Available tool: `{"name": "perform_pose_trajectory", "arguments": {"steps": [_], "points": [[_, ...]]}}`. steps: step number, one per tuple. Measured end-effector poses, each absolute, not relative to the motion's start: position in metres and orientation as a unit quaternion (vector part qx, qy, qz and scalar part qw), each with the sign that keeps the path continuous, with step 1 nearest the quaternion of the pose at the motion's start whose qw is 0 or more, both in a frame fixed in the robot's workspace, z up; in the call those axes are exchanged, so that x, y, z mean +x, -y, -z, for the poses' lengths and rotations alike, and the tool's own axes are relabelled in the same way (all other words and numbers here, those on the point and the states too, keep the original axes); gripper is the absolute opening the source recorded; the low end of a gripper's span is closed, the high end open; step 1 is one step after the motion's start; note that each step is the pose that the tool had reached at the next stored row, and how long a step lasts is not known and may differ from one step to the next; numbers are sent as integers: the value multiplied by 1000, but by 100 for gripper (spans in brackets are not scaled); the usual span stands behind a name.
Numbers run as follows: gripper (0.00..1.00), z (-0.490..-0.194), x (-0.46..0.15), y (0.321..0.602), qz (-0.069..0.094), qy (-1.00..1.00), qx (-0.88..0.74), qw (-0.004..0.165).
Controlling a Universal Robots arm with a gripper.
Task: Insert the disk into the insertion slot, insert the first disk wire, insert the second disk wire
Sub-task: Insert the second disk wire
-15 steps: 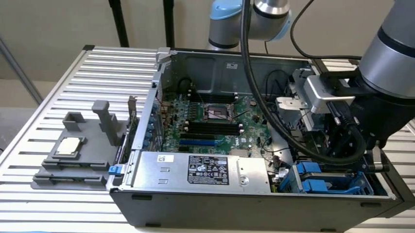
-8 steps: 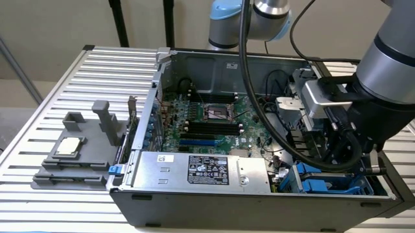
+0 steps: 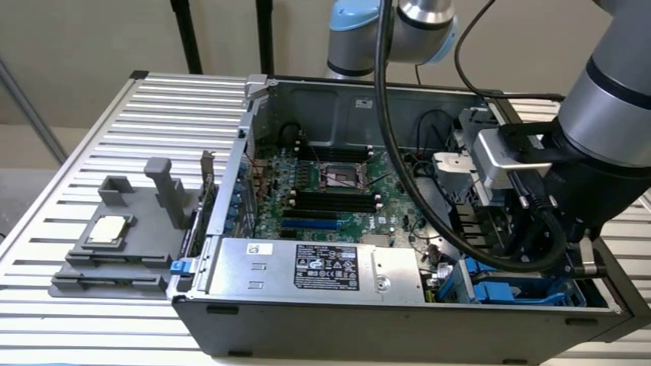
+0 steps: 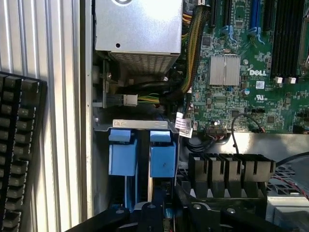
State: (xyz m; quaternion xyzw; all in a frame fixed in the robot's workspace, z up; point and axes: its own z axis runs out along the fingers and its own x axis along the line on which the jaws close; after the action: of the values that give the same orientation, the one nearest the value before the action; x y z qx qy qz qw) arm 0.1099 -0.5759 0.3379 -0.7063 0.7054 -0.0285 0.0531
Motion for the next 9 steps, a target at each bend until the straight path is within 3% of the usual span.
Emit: {"name": "perform_pose_trajectory", "arguments": {"steps": [7, 9], "points": [[25, -352, 94, 576, 29, -705, -706, 53], [16, -355, 90, 576, 30, -705, -706, 54]]}}
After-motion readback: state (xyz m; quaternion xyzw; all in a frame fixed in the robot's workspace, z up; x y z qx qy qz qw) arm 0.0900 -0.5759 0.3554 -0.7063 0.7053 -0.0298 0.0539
